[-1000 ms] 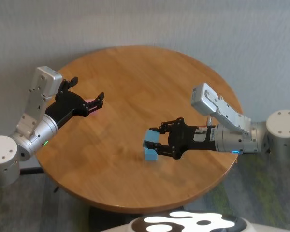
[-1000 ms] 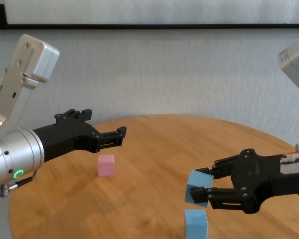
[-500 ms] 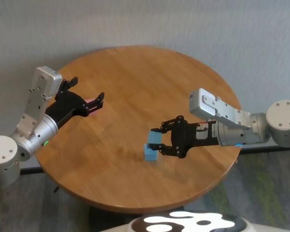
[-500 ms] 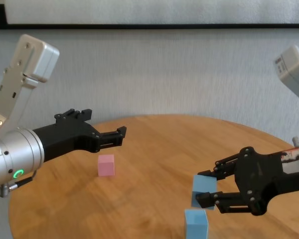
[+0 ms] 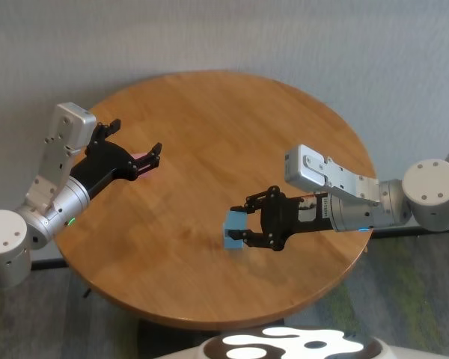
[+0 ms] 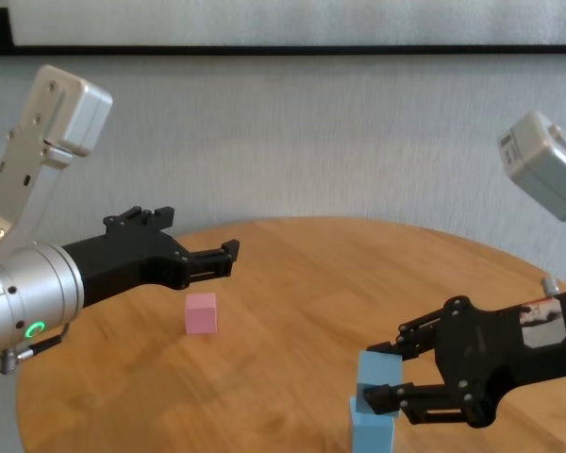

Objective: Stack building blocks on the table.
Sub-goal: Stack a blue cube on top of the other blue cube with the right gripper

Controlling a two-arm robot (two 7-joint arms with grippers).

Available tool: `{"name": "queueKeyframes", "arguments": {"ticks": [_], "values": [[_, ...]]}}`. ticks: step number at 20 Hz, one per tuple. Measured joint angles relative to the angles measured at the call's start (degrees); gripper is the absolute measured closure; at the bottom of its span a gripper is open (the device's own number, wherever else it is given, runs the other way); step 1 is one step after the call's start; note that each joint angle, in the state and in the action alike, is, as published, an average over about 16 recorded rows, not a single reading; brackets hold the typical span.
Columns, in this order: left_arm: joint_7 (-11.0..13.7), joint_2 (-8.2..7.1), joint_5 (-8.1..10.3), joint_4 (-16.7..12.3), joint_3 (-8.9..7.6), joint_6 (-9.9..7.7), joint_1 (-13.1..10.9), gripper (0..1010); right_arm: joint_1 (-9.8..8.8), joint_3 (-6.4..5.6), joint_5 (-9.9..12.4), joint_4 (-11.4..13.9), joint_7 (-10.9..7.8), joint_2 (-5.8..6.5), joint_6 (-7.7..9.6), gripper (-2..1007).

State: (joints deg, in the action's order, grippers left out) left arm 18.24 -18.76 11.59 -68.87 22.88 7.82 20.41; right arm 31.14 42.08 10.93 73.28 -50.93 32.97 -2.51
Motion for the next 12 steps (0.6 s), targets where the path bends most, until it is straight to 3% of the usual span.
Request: {"name": "queueKeyframes", "arguments": {"ticks": [12], "values": [[0.0, 0.0, 0.0, 0.0, 0.0, 0.0, 0.0, 10, 1.19, 1.41, 0.25, -3.16, 0.23, -1.56, -0.34, 643]]}}
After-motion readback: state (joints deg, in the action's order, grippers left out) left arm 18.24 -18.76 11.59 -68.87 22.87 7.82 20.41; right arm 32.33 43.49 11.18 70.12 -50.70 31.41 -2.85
